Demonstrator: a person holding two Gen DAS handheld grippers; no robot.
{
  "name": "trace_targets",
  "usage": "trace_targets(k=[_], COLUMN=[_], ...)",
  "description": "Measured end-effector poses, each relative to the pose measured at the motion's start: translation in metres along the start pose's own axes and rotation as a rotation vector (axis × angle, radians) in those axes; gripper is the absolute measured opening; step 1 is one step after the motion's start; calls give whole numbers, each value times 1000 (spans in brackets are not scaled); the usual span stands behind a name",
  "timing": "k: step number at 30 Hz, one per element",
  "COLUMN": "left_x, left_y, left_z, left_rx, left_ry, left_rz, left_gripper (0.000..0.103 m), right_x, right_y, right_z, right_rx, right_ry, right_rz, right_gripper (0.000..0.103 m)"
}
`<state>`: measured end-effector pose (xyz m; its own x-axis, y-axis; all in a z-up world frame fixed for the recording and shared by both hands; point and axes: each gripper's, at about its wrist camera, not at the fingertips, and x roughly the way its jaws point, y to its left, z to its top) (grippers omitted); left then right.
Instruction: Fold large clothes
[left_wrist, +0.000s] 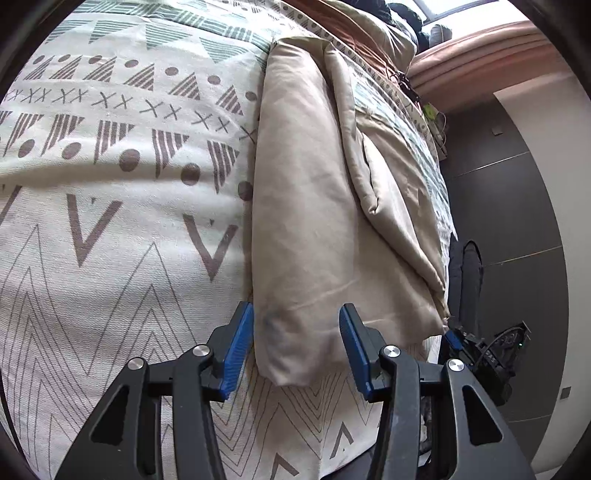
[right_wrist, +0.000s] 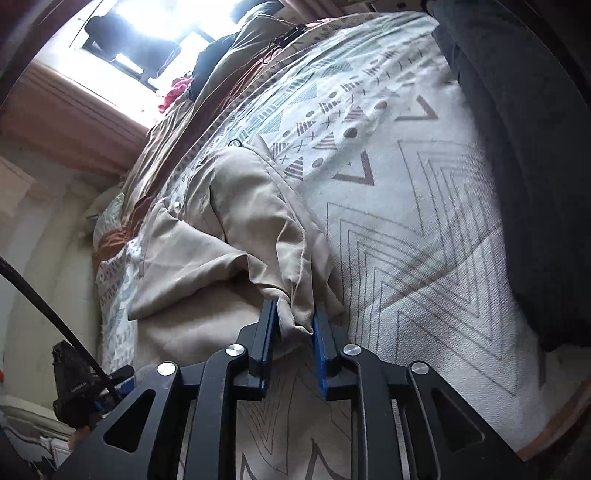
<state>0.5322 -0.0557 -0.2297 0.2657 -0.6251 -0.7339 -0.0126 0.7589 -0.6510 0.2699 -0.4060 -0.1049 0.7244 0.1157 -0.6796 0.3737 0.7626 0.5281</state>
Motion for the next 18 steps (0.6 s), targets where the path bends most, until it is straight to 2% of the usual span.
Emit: trace_targets(k=[2, 3, 9, 10, 12, 14, 18], left_x=[-3, -5, -26, -29, -39, -46, -63], left_y=[1, 3, 11, 12, 18, 21, 34], left_z=[0, 2, 2, 2, 0, 0, 2], left_rx=[-3, -3, 5, 4, 1, -2, -19], left_ry=[-3, -4, -37, -40, -55, -75, -106], left_rz=[-19, -24, -22, -23, -22, -16, 8], left_gripper=[49, 49, 50, 52, 64, 68, 69], right_x=[-16, -23, -28, -23, -12, 5, 39], right_y=[16, 26, 99, 110, 134, 154, 188], right_z=[4, 6, -2, -4, -7, -9, -15], right_rx=[-55, -86, -346, -393, -475, -533, -658], right_ry=[-50, -75, -71, -65, -46, -18, 40], right_rz=[-22, -35, -61, -63, -67, -54, -64], right_gripper=[71, 77, 78, 78, 78, 78, 78])
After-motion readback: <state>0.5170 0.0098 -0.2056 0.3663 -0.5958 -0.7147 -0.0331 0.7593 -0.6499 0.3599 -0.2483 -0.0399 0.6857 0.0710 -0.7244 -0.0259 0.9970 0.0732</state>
